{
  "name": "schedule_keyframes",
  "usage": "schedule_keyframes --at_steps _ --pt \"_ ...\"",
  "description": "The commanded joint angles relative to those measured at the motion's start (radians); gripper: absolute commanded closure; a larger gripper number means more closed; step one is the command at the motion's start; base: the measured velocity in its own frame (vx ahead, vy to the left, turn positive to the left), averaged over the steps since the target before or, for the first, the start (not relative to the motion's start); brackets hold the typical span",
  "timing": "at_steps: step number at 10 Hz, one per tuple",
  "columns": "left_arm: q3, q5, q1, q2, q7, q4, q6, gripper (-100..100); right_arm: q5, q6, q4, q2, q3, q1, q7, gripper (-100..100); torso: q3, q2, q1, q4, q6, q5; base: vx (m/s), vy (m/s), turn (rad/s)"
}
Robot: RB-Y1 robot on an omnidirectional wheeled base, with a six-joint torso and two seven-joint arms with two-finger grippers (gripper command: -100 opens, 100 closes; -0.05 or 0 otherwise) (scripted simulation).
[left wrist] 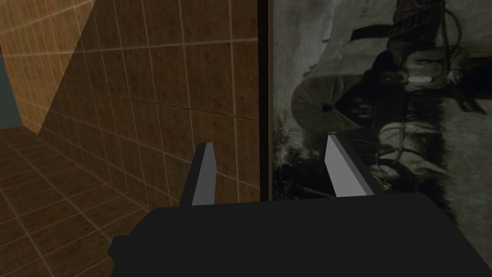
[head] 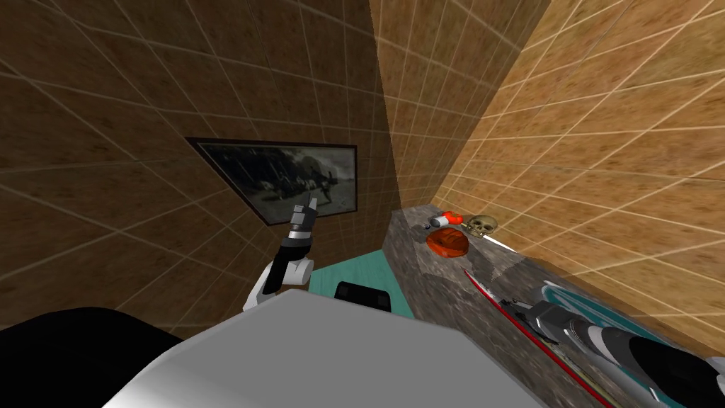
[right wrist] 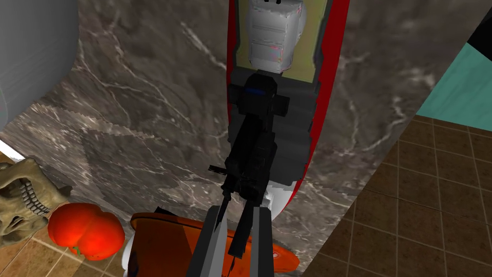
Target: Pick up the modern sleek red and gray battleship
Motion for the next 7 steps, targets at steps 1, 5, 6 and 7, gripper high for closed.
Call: schedule_keyframes --at_steps 1,5,6,7 --pt "0.0 0.0 0.0 0.0 0.0 0.0 0.0 0 0.002 0.019 -0.038 -0.035 -0.009 0.005 -0.017 100 0.0 0.0 0.0 0.0 0.0 0.0 0.005 -0.027 -0.206" --pt "0.0 0.0 0.0 0.0 0.0 0.0 0.0 0 0.002 0.038 -0.083 -0.074 -0.025 0.017 -0.034 100 0.0 -0.001 0.001 0.0 -0.001 0.001 0.007 -0.021 -0.081" --pt "0.0 0.0 0.0 0.0 0.0 0.0 0.0 0 -0.001 0.039 -0.086 -0.074 -0.037 0.031 -0.03 100 0.0 -0.001 0.002 0.0 -0.002 0.001 0.0 0.0 0.0" --pt "0.0 0.0 0.0 0.0 0.0 0.0 0.0 0 -0.001 0.039 -0.086 -0.074 -0.035 0.029 -0.031 0 0.0 0.0 0.002 0.0 -0.001 0.001 0.0 0.0 0.0"
